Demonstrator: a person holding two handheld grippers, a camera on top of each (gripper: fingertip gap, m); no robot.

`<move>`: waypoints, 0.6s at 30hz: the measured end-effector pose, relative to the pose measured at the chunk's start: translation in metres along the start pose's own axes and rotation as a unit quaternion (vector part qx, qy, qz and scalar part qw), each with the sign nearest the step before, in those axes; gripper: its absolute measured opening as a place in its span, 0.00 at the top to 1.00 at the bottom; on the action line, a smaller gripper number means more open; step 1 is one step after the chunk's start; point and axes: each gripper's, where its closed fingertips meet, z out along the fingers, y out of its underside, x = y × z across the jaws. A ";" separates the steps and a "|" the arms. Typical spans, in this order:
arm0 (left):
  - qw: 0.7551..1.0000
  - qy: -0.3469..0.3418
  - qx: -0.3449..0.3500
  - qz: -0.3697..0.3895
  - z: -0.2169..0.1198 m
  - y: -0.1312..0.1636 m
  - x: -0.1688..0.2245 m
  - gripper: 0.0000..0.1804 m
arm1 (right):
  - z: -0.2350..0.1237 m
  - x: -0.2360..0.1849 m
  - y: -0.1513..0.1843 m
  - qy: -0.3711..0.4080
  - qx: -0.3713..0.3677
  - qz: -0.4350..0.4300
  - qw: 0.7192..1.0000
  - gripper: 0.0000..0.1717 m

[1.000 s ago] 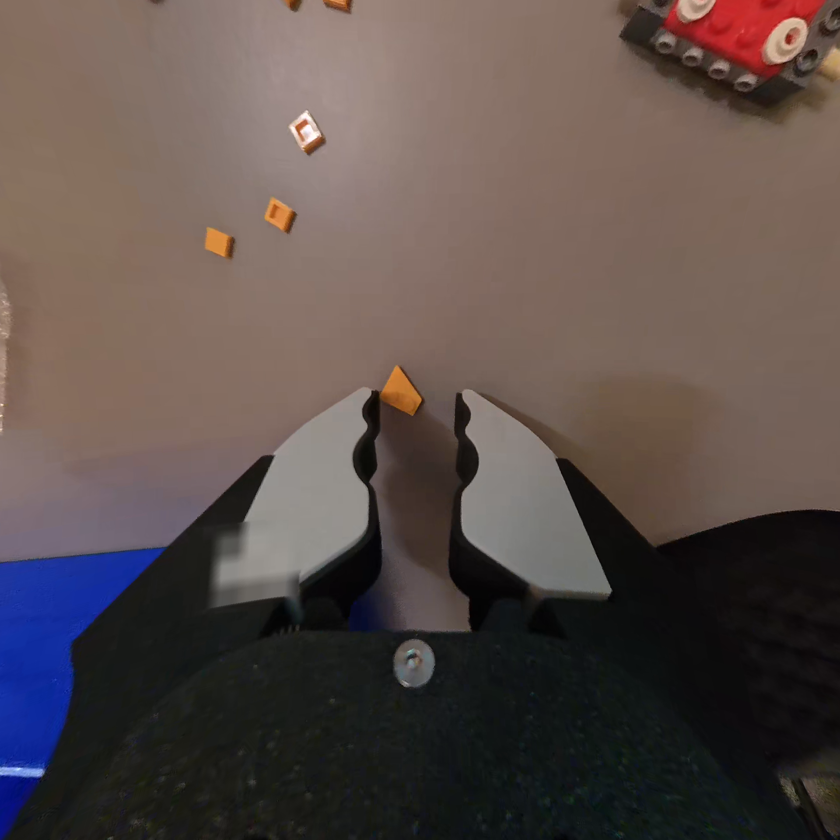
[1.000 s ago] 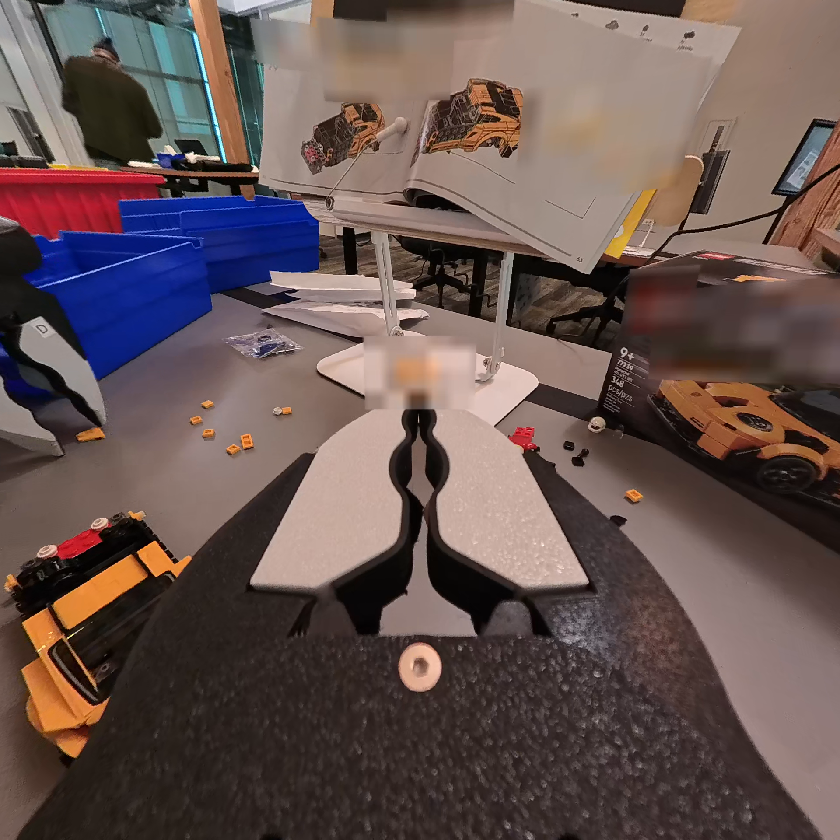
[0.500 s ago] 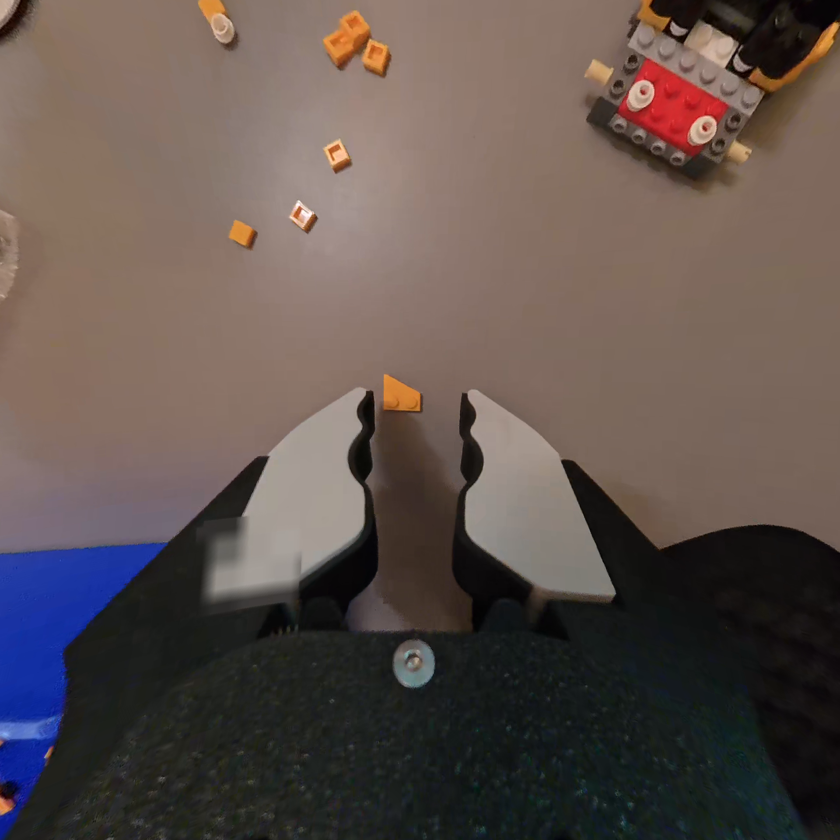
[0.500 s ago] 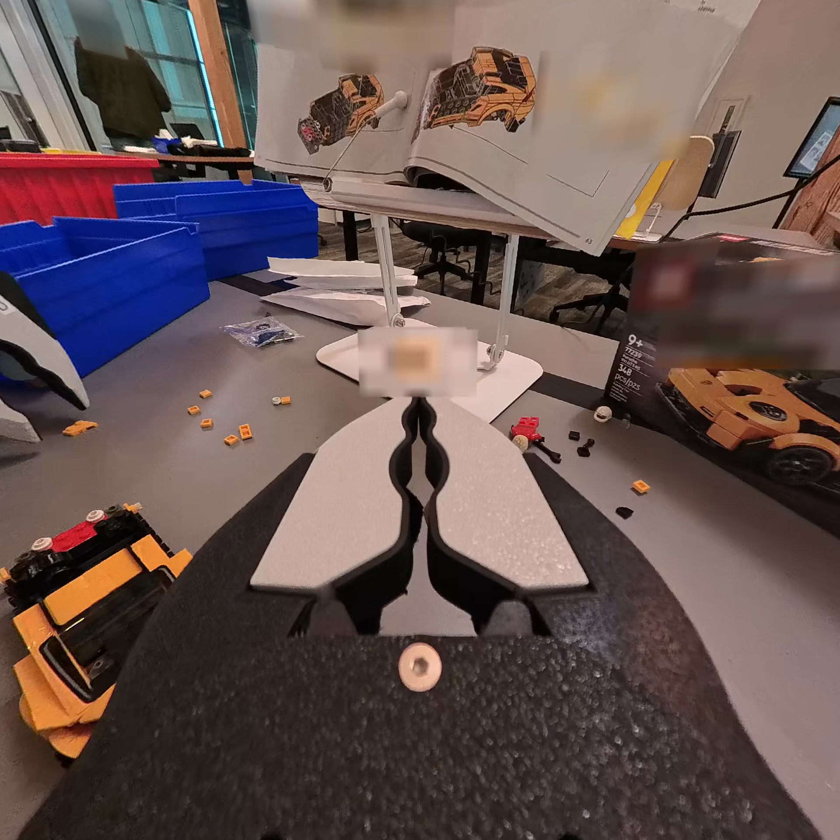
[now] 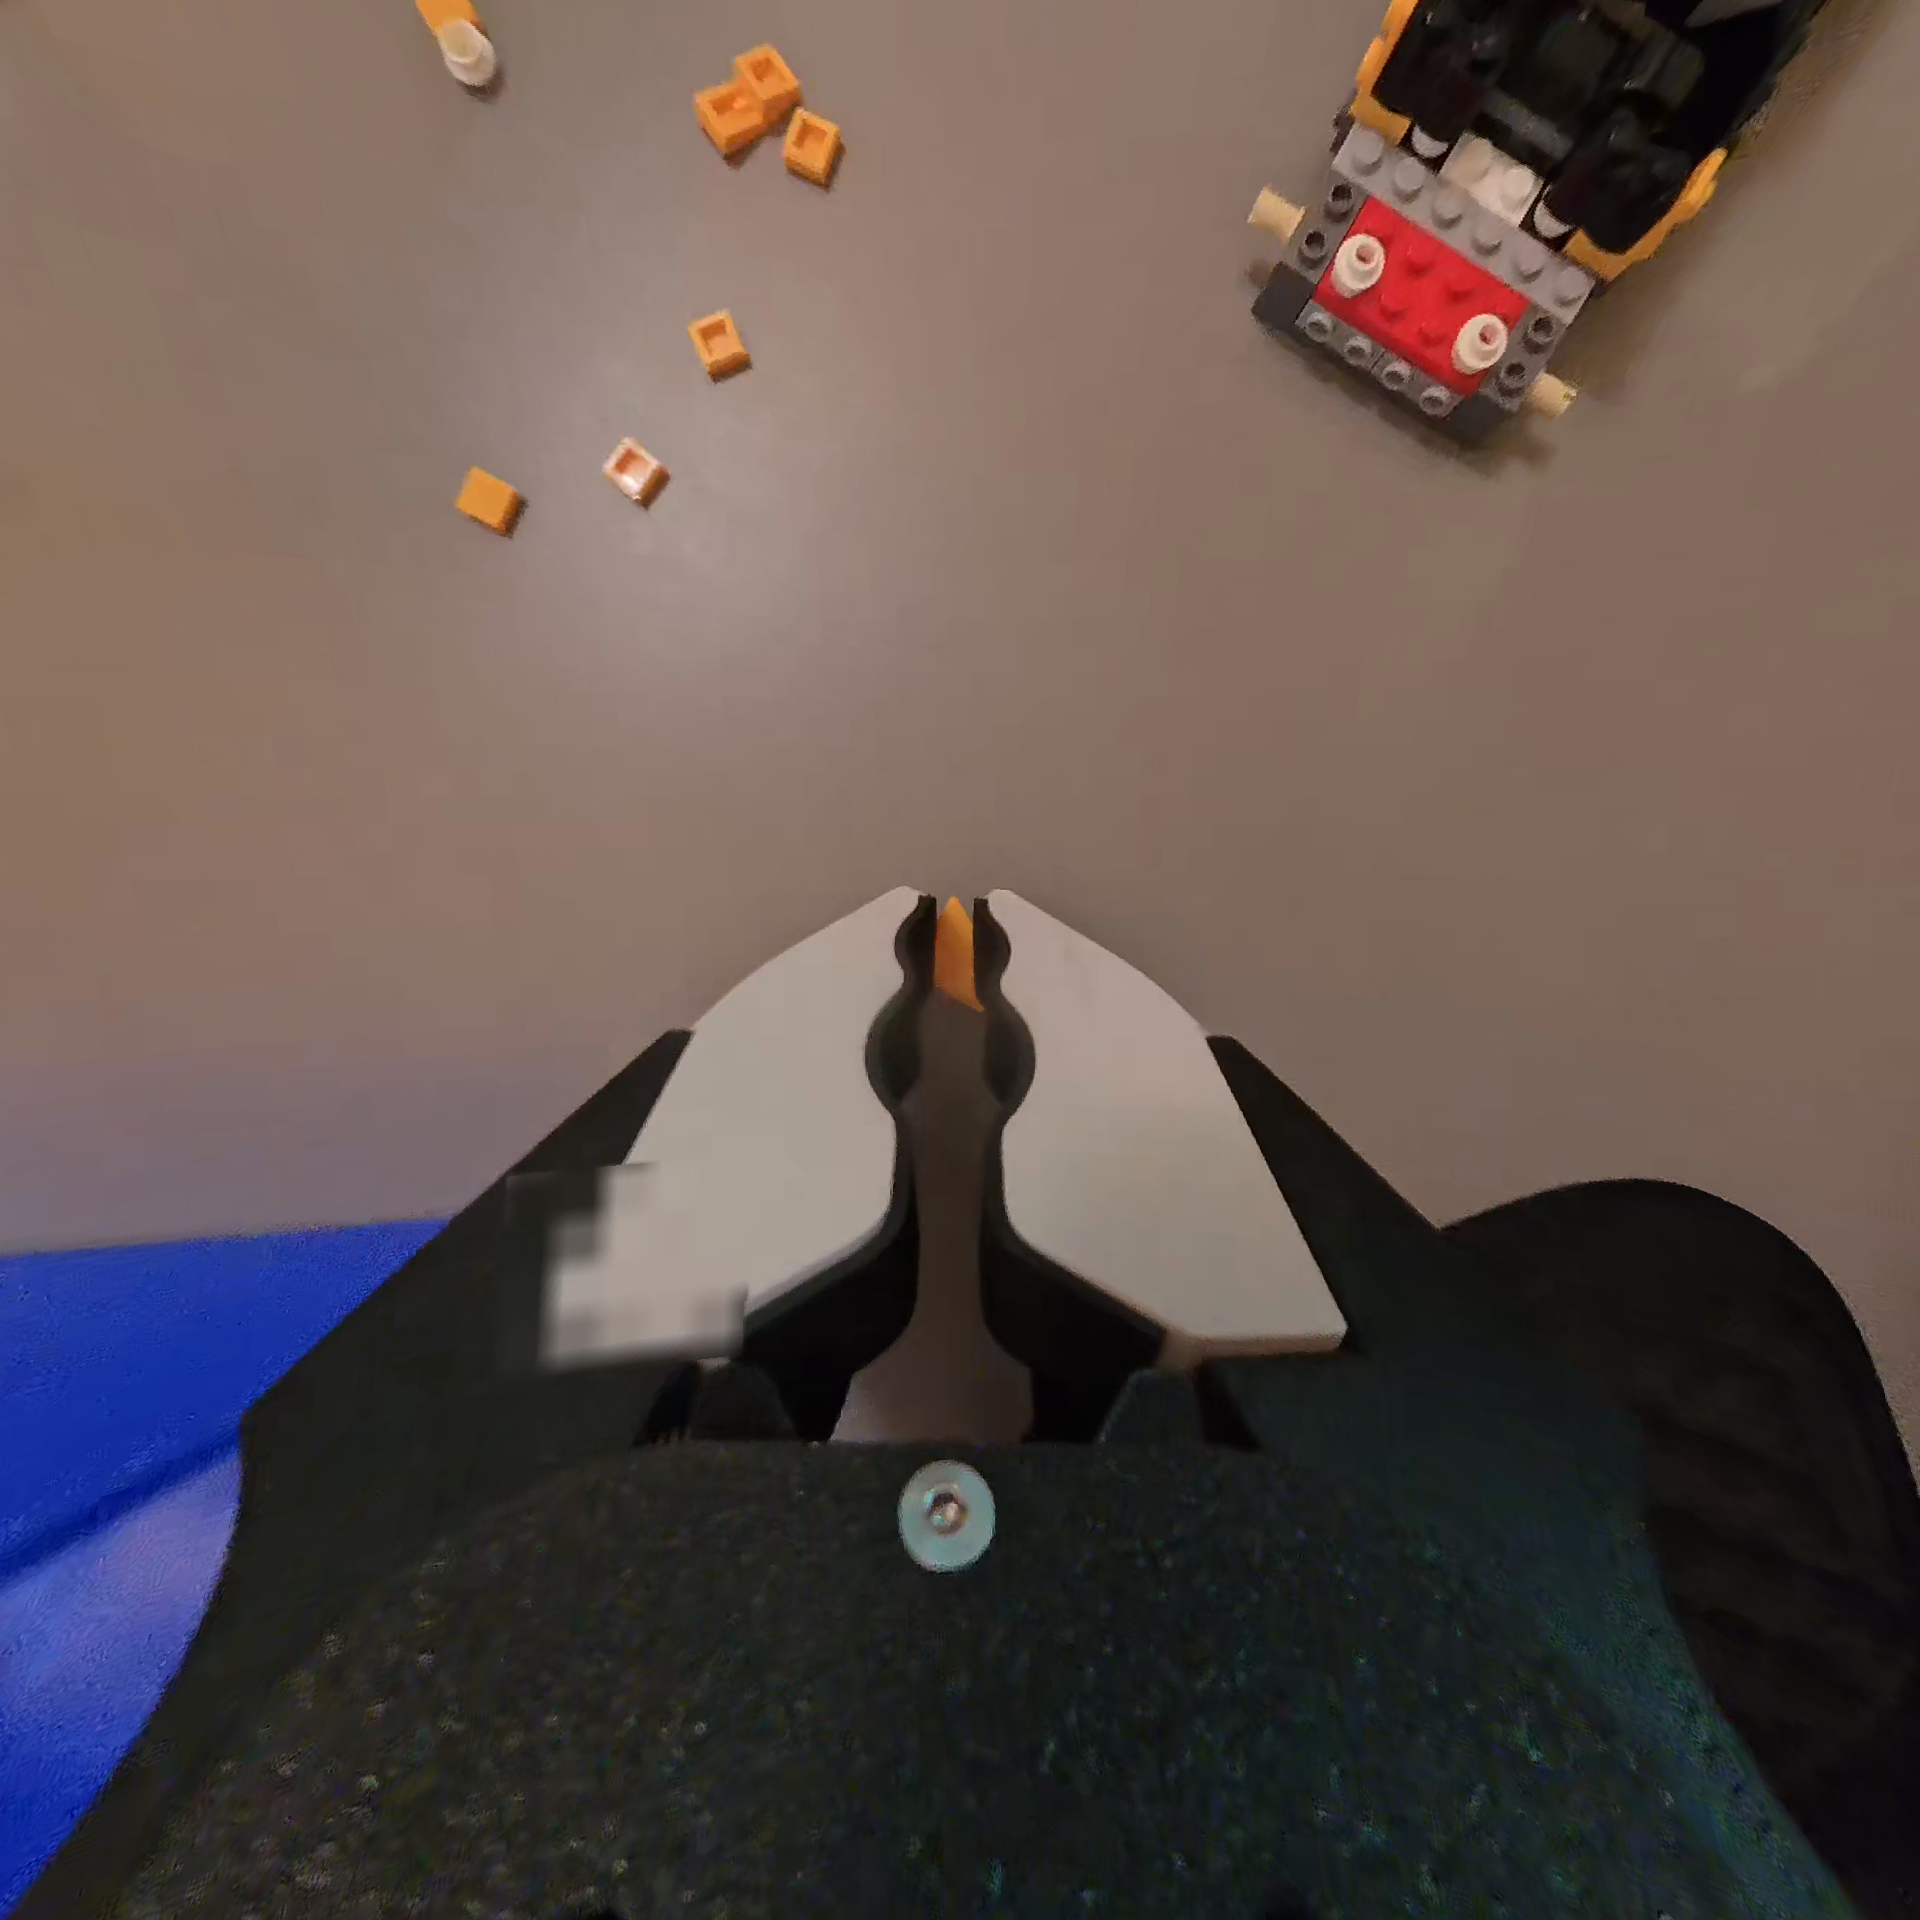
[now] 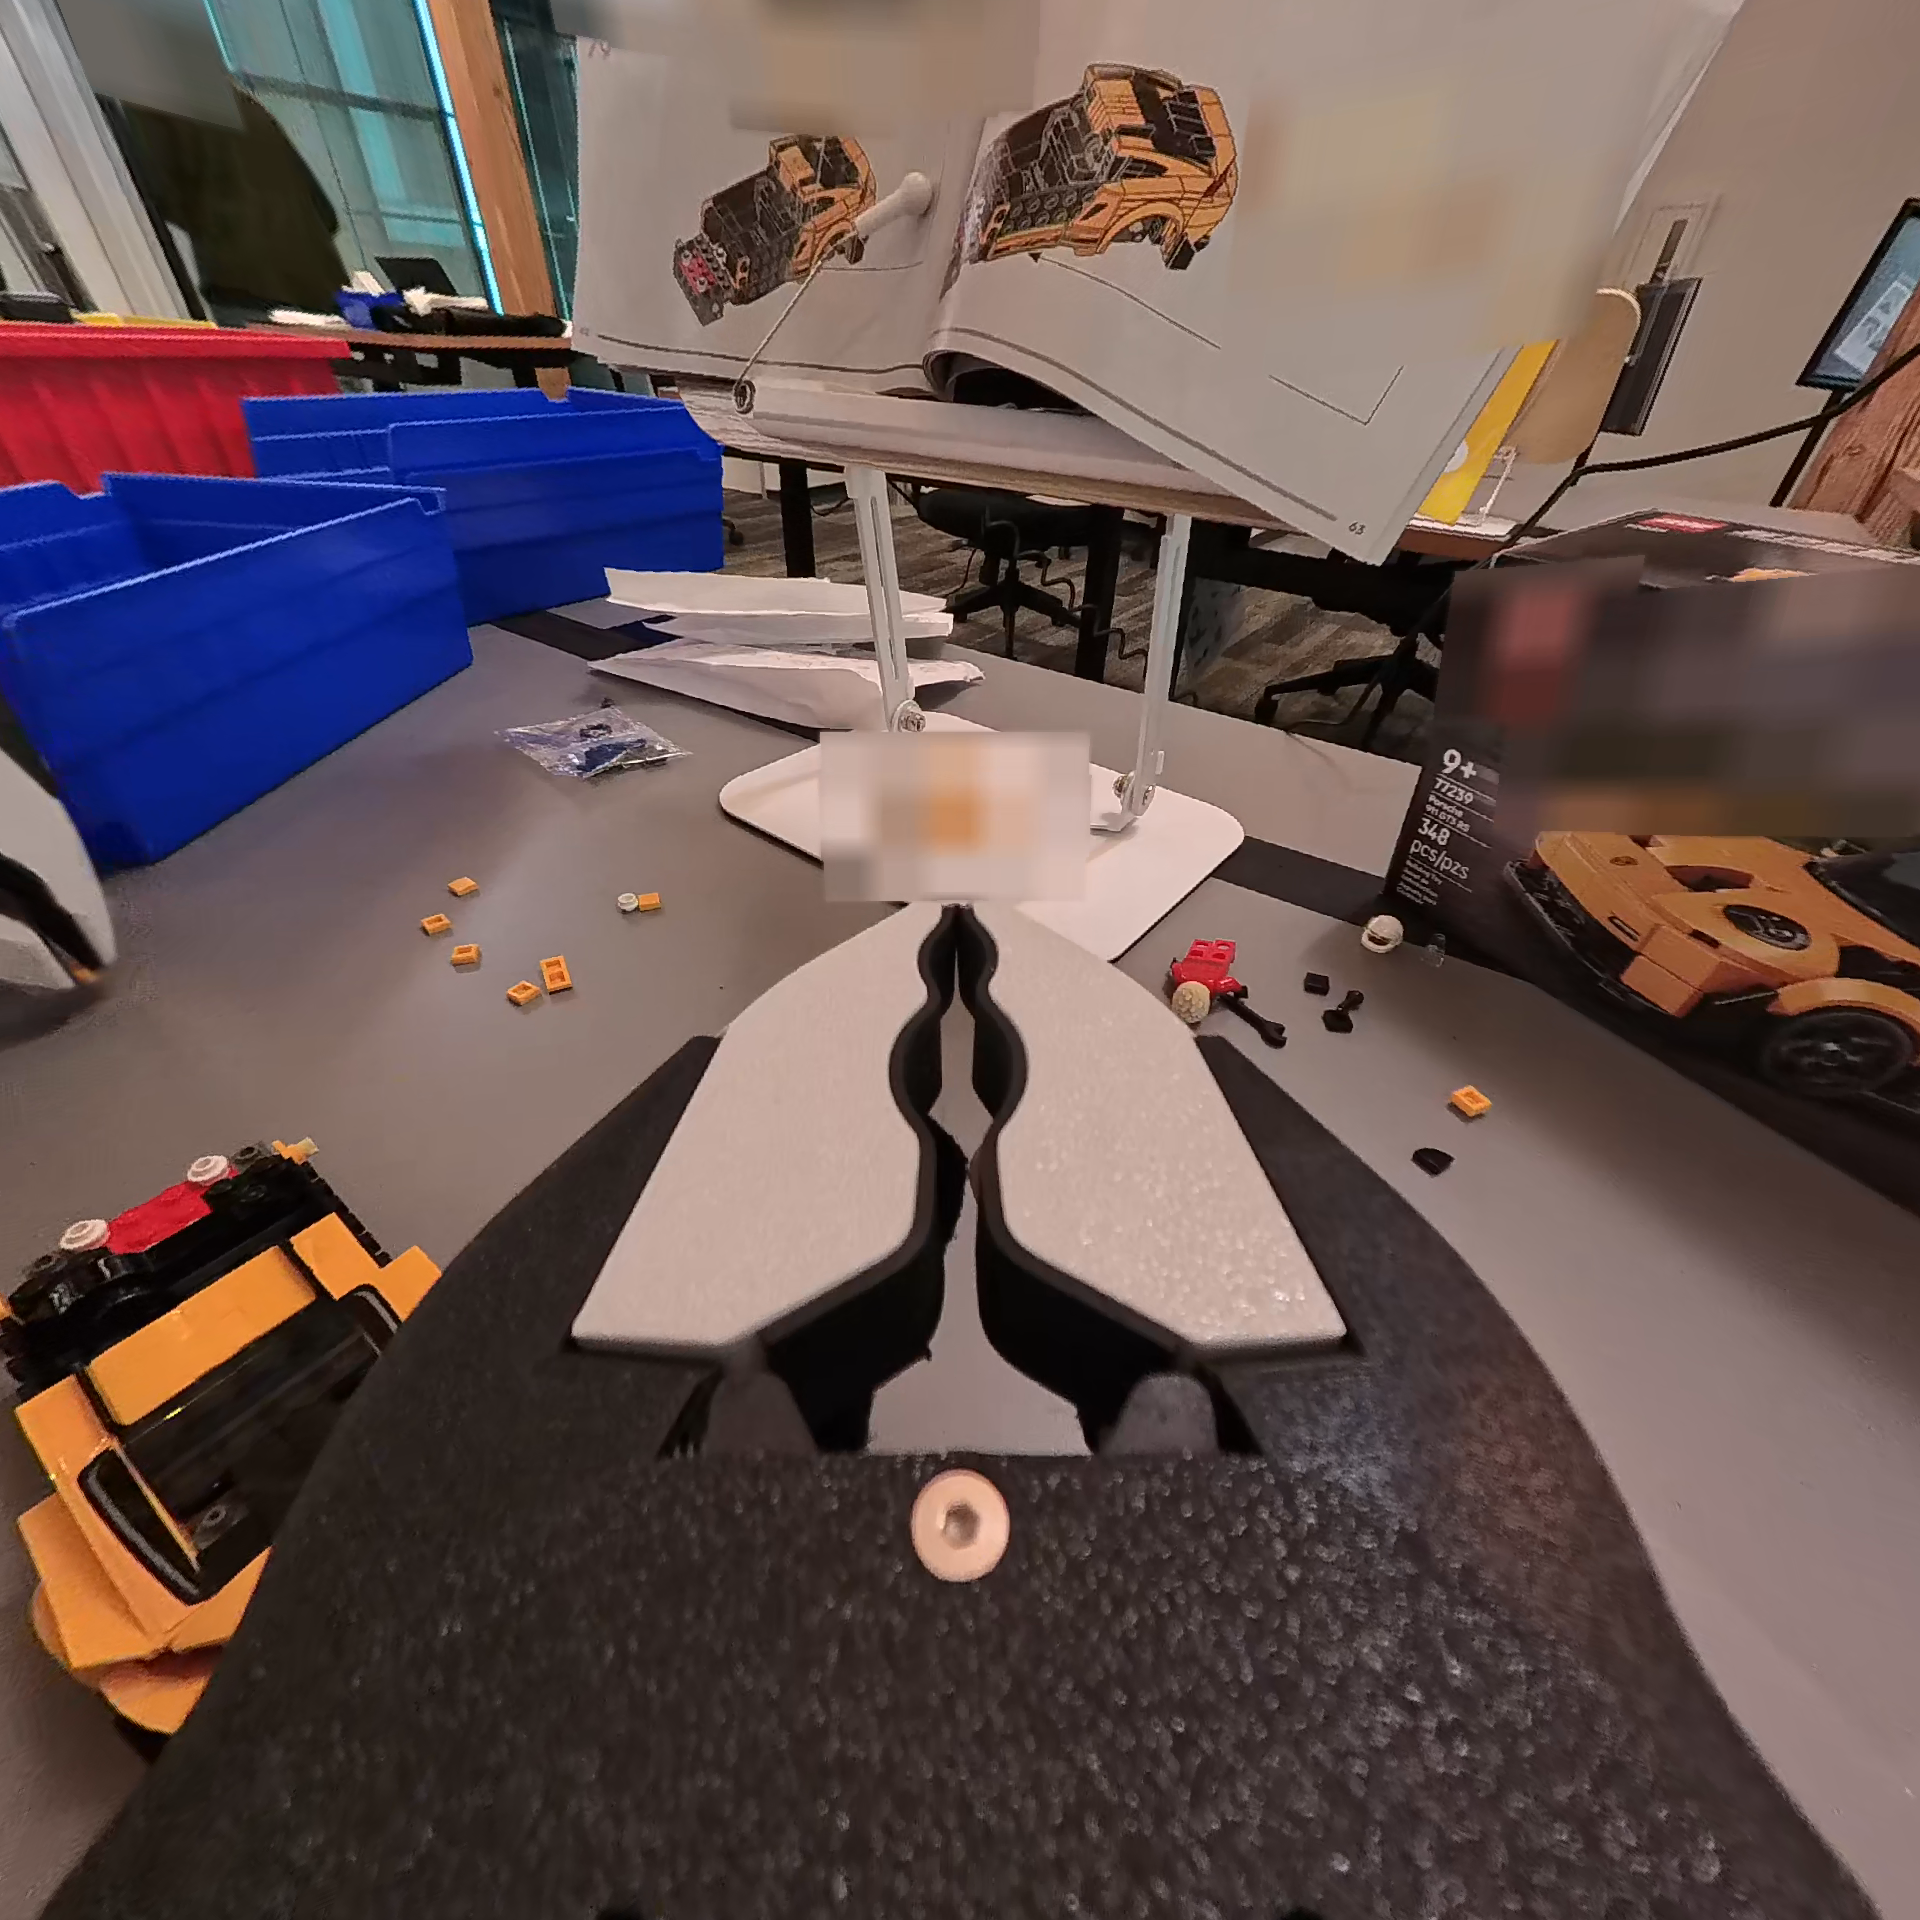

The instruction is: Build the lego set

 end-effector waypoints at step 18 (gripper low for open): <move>0.973 -0.190 -0.030 -0.130 -0.104 0.074 -0.105 0.89 | -0.002 -0.003 -0.005 -0.006 0.008 0.003 1.000 1.00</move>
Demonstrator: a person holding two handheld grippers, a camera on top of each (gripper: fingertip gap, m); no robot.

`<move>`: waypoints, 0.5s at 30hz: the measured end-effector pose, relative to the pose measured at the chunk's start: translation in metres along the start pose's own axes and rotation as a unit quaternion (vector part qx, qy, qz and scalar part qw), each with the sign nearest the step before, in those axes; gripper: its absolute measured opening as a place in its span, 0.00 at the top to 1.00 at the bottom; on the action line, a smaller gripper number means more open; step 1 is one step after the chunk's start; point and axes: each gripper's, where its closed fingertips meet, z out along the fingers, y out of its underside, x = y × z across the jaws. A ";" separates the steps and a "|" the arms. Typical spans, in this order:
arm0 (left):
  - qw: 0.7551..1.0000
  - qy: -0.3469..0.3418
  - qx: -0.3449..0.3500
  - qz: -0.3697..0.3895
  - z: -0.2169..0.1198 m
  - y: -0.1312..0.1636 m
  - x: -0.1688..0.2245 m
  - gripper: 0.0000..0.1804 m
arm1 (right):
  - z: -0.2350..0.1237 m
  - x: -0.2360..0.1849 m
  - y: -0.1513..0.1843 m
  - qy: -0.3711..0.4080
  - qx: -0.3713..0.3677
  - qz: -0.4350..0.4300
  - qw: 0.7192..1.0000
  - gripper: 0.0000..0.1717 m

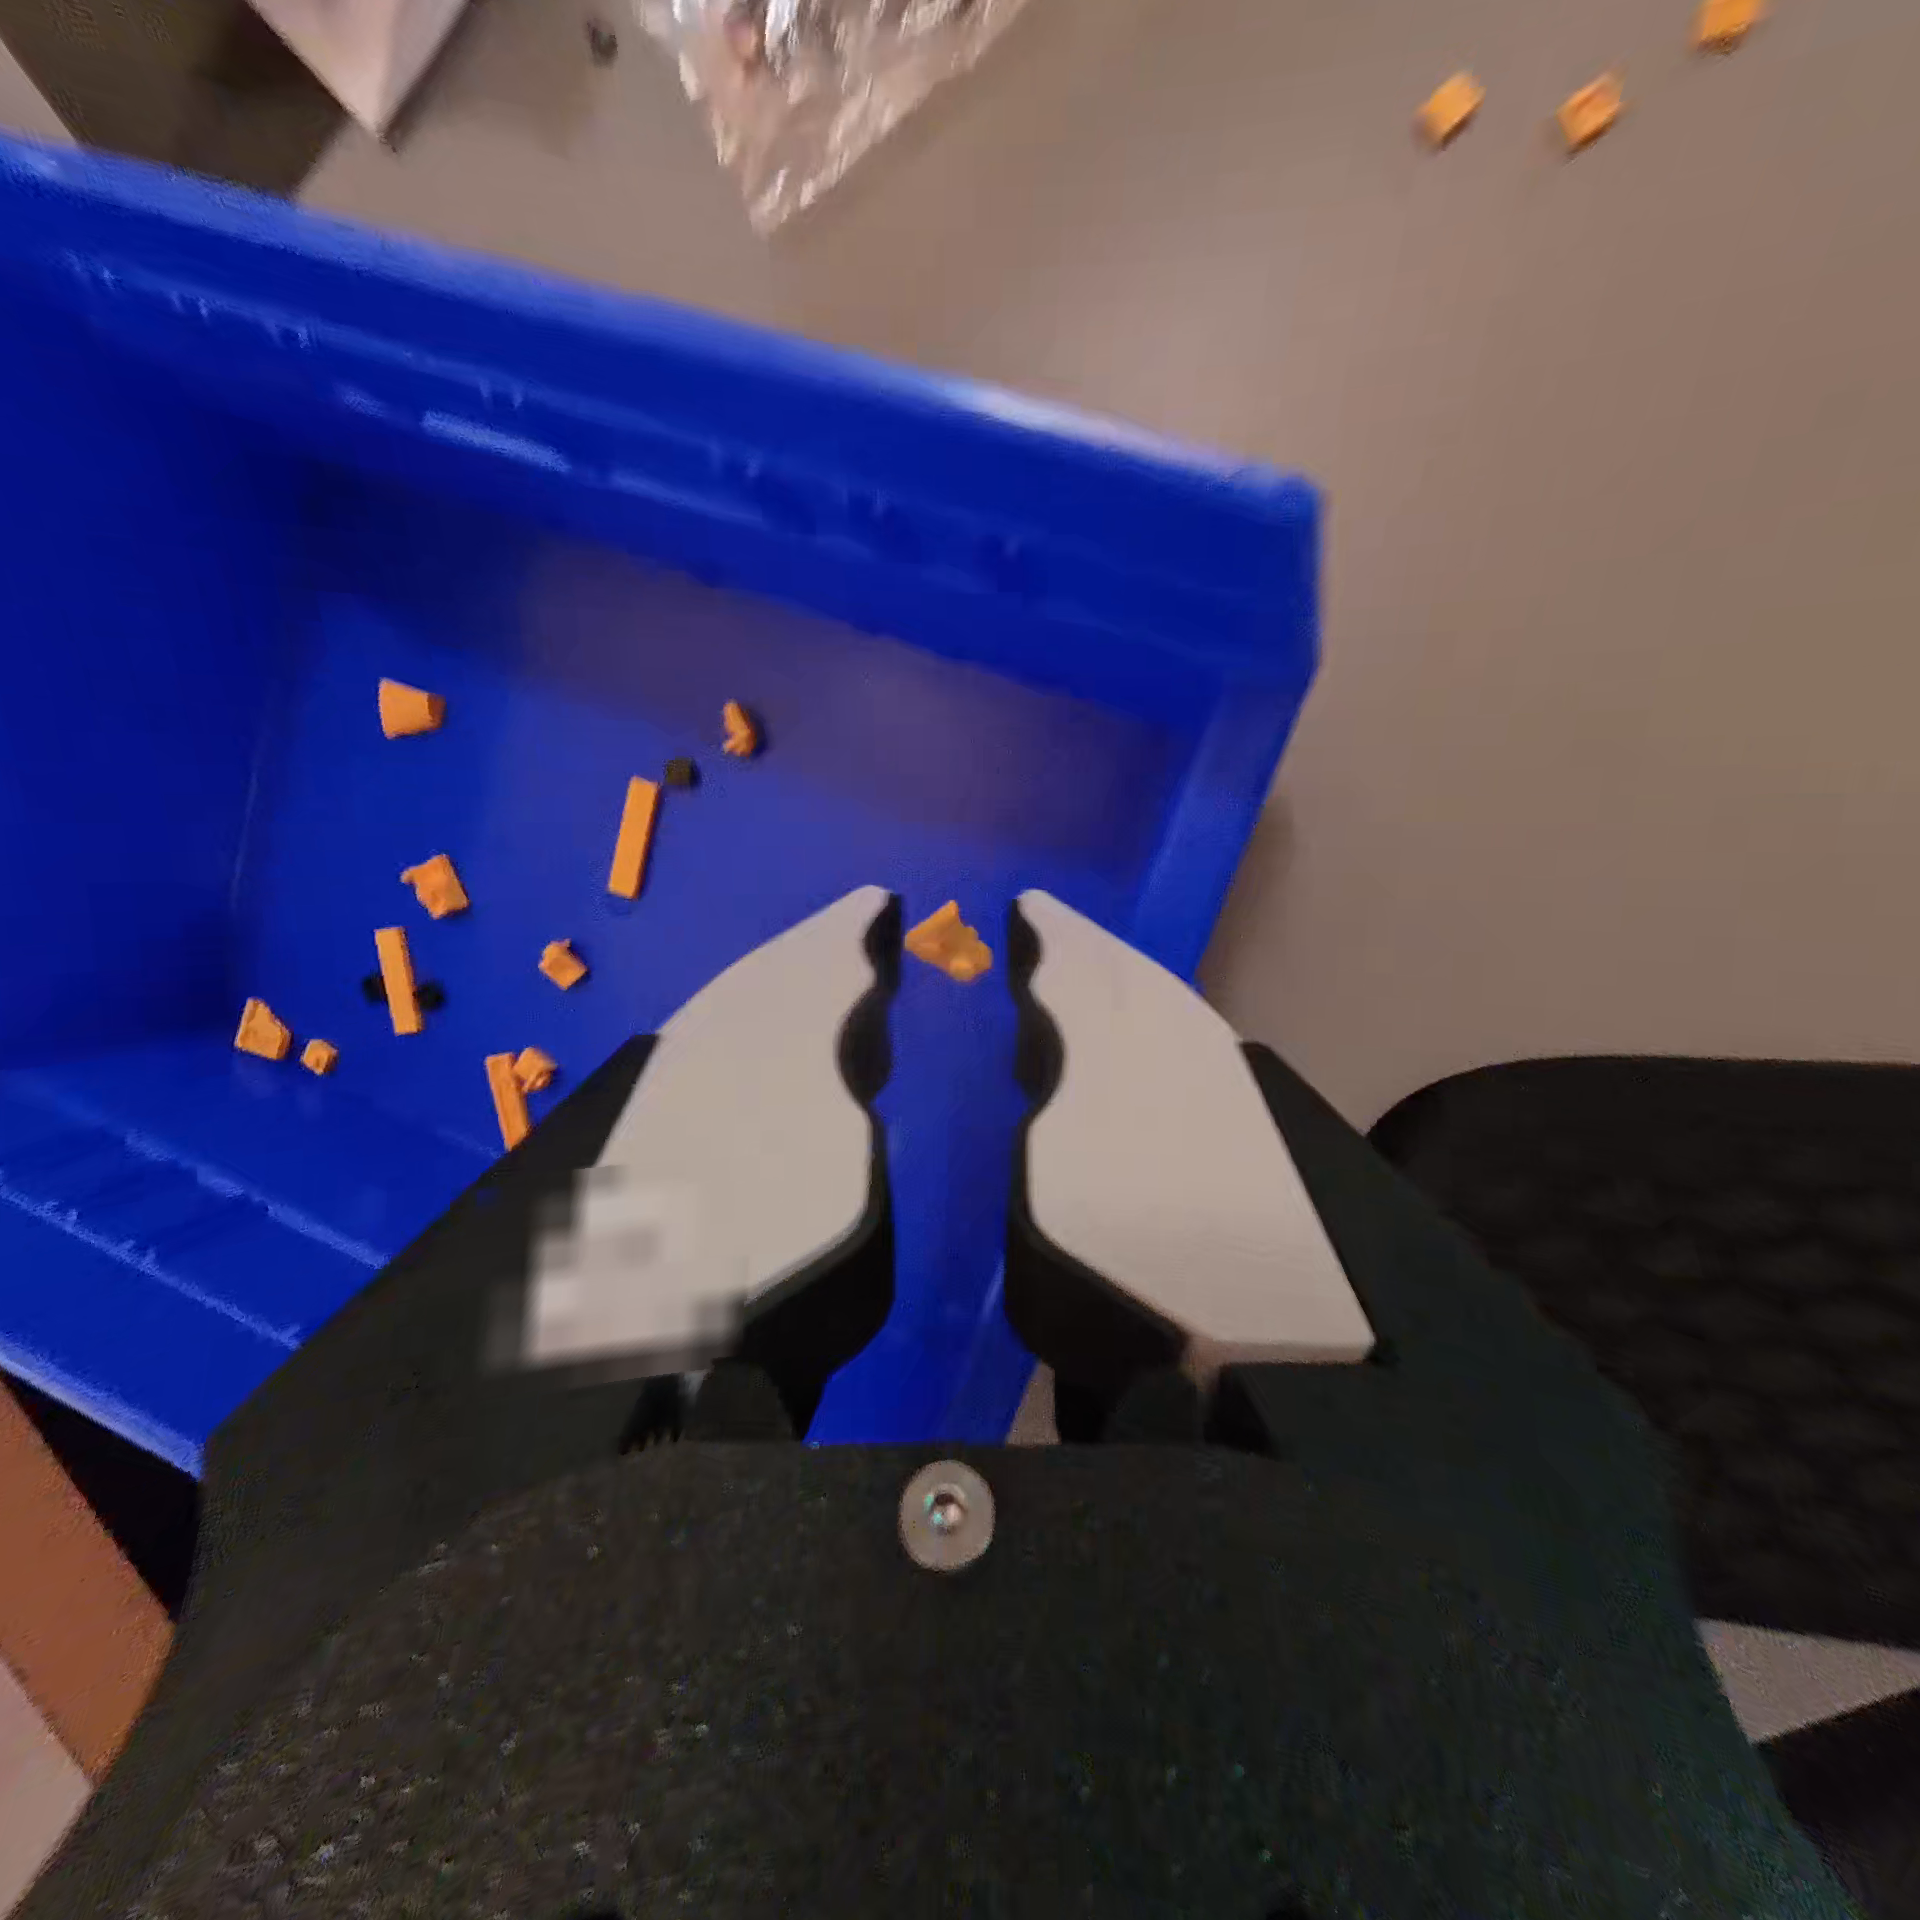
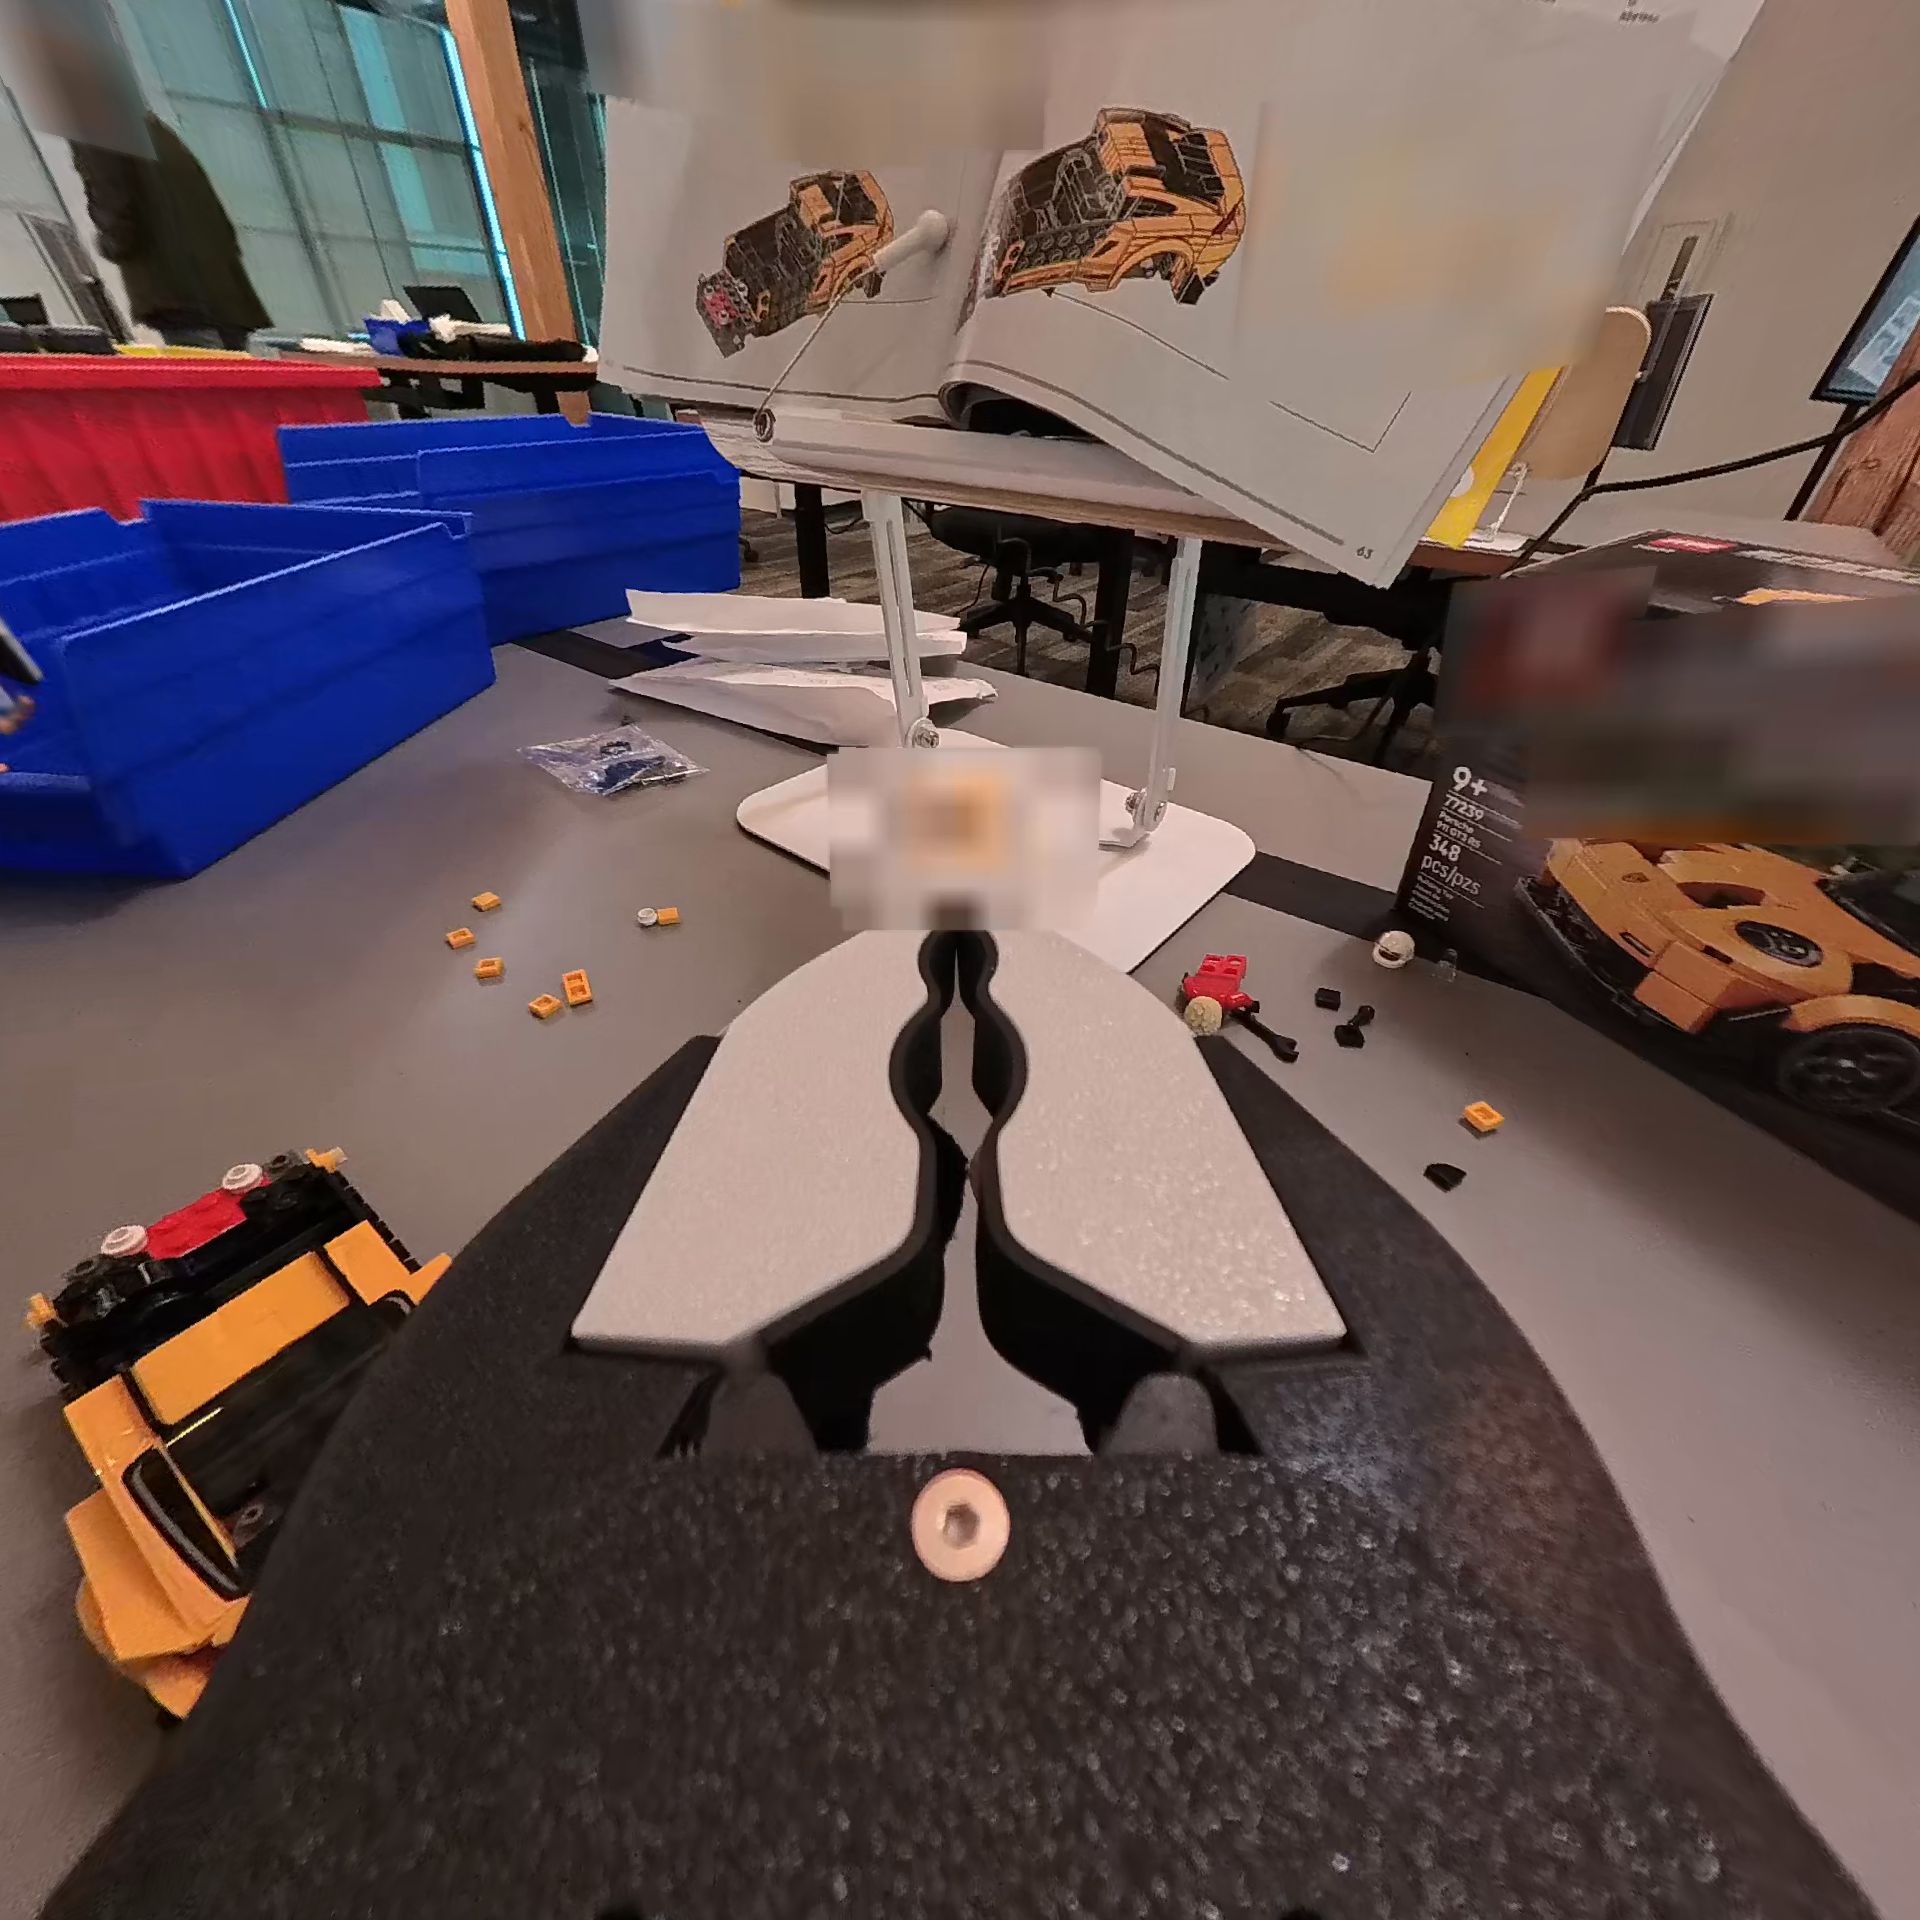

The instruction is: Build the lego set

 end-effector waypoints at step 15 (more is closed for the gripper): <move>0.993 -0.012 -0.075 -0.089 0.053 -0.014 -0.127 0.82 | 0.000 0.000 0.000 -0.001 -0.001 0.002 1.000 1.00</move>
